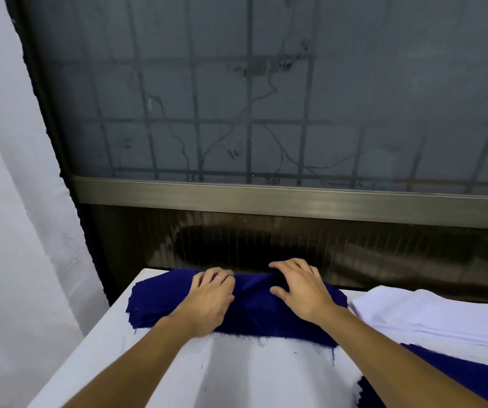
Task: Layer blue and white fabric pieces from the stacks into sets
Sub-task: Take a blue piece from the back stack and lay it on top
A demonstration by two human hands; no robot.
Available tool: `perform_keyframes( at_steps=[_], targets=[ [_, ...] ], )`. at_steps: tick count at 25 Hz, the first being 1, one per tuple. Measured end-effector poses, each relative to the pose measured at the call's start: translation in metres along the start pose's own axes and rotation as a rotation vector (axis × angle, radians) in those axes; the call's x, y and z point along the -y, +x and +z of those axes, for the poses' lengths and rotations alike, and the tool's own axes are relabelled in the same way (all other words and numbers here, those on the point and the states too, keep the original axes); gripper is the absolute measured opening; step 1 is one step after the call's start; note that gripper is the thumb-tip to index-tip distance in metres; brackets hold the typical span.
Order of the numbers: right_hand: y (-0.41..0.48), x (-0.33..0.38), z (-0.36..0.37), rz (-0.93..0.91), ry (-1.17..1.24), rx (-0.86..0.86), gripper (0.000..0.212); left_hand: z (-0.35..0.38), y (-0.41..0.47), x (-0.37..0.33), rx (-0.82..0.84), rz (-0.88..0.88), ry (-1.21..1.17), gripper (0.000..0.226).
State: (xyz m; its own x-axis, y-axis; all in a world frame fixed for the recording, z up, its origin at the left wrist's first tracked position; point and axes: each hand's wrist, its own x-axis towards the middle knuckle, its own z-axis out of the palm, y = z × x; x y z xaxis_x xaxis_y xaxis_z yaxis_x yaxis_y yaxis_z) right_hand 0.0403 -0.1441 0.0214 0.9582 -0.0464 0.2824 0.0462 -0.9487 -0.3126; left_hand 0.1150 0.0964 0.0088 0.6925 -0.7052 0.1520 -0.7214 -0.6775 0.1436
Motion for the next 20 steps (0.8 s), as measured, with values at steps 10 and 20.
perform_keyframes(
  at_steps=[10,20],
  targets=[
    [-0.006,0.012,-0.016,-0.193,-0.061,-0.181,0.020,-0.029,0.021,-0.036,0.030,-0.004,-0.439,0.057],
    [-0.034,-0.022,-0.050,0.077,0.010,-0.089,0.010,-0.067,-0.026,0.031,0.020,-0.109,0.034,0.024]
  ],
)
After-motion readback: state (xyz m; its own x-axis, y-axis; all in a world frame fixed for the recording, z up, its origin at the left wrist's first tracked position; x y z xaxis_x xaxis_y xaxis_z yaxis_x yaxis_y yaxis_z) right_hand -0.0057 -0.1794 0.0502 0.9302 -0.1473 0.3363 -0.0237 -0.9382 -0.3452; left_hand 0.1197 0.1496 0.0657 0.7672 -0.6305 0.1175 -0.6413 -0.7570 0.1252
